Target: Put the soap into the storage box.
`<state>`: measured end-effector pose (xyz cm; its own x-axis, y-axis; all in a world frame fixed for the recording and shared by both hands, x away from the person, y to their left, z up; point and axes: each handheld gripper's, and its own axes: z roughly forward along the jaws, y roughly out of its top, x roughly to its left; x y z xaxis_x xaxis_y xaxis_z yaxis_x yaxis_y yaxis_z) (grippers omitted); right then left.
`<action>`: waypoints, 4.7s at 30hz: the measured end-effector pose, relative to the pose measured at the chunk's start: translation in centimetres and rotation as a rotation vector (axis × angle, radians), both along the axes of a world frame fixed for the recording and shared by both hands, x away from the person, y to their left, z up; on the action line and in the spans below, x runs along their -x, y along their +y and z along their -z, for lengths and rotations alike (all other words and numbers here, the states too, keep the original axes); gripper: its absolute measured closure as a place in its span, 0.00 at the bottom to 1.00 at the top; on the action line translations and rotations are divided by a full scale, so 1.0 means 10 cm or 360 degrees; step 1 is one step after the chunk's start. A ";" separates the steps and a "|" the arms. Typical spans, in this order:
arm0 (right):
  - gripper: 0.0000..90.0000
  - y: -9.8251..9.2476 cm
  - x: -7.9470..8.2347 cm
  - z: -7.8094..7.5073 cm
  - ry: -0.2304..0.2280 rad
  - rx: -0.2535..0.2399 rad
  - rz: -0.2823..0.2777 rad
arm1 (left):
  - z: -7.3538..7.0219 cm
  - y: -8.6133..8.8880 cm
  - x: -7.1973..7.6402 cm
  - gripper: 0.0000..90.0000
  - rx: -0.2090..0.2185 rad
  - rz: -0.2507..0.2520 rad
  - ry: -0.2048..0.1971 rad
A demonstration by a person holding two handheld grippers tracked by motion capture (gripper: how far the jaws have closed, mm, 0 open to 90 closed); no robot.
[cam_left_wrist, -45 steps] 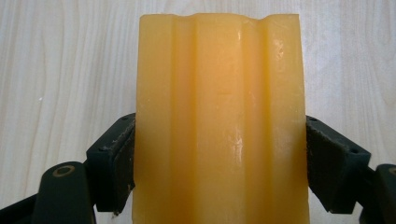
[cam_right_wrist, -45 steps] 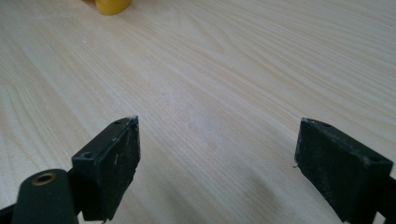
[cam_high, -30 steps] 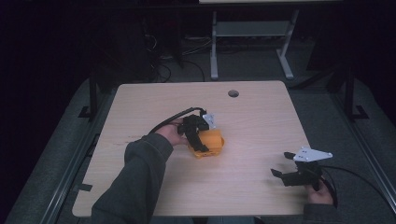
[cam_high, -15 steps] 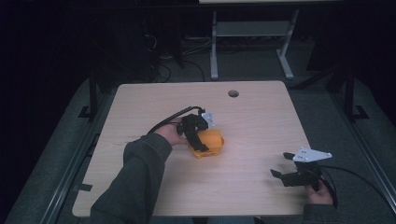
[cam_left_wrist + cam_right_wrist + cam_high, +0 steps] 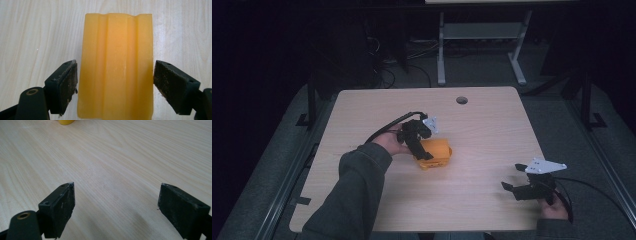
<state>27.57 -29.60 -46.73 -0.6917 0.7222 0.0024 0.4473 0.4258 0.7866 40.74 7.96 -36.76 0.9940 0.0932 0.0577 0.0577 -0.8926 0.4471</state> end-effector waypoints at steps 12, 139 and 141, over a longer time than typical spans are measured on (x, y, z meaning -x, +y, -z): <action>0.15 0.01 0.00 0.00 -0.0008 0.0013 -0.0002 | -0.09 0.21 0.11 0.23 0.0025 -0.0046 -0.0047; 0.15 -0.03 0.04 -0.03 -0.0067 -0.0005 0.0098 | 0.26 1.14 0.74 0.22 0.0166 -0.0293 -0.0045; 0.15 -0.03 0.04 -0.03 -0.0061 0.0008 0.0094 | 0.27 1.15 0.75 0.22 0.0169 -0.0293 -0.0040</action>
<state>27.17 -29.92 -46.42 -0.6475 0.7616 -0.0268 0.4413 0.4034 0.8016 33.26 19.49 -39.49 0.9580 0.2797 0.0626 0.2028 -0.8159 0.5414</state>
